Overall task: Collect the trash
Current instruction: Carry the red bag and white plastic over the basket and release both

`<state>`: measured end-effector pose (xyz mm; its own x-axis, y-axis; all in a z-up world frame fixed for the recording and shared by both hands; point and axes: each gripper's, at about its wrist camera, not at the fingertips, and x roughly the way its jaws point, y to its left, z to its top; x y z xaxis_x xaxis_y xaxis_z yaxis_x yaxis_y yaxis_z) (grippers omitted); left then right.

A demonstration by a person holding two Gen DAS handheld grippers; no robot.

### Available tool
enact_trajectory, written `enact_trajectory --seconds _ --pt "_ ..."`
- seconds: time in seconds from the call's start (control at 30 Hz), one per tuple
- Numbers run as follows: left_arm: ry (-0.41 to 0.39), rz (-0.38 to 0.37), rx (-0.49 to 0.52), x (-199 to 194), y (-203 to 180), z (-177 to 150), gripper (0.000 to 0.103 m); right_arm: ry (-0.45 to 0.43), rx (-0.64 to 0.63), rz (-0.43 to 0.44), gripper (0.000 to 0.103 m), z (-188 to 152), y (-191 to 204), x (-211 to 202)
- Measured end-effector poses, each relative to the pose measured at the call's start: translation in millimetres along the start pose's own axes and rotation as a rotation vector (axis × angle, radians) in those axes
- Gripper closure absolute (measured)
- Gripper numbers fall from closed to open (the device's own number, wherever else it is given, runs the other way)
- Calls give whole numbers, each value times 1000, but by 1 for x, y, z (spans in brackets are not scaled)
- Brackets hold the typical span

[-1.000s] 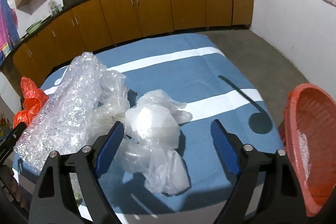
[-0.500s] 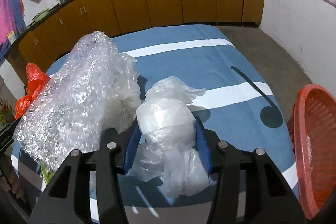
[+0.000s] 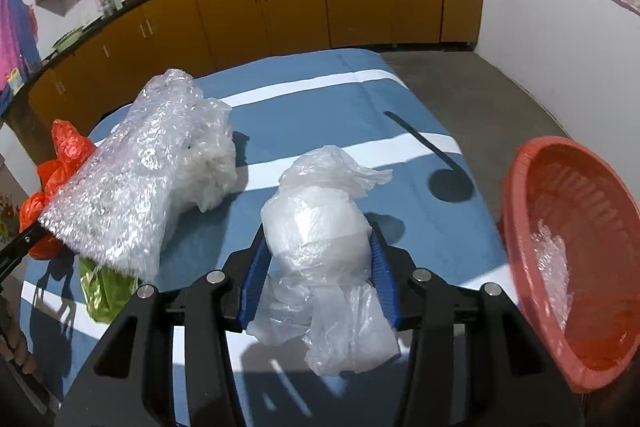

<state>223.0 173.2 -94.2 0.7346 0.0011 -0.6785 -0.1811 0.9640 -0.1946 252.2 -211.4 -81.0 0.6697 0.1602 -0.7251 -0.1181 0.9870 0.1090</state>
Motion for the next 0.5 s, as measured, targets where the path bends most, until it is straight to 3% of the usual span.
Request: enact_trajectory --seconds 0.5 --pt "-91 -60 -2 -69 -11 -3 57 -89 41 3 55 -4 -21 -57"
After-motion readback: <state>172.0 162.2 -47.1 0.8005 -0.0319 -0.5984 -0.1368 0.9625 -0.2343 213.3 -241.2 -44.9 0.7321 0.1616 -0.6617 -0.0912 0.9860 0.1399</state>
